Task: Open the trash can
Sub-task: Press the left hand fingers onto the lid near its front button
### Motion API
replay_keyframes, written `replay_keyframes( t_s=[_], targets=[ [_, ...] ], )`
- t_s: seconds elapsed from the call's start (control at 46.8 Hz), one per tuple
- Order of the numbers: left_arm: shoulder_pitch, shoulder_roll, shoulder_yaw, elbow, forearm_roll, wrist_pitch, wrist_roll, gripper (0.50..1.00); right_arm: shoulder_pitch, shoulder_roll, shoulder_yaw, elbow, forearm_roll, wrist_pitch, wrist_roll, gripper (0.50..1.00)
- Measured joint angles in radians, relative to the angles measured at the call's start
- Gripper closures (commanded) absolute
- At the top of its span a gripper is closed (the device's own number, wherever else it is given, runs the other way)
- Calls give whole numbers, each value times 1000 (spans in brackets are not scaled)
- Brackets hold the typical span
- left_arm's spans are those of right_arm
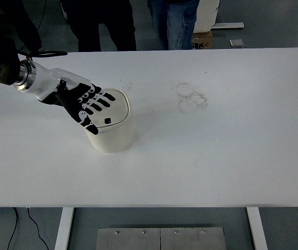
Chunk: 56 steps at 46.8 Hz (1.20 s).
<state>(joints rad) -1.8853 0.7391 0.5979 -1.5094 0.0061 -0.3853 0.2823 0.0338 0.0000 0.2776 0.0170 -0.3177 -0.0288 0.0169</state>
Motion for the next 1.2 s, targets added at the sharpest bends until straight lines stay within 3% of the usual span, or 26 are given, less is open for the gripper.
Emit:
replay_keyframes(
  t_s=[1.197],
  targets=[
    [44, -23, -1, 12, 1, 13, -4, 500, 0, 0, 0, 0, 0, 0, 0, 511]
  ],
)
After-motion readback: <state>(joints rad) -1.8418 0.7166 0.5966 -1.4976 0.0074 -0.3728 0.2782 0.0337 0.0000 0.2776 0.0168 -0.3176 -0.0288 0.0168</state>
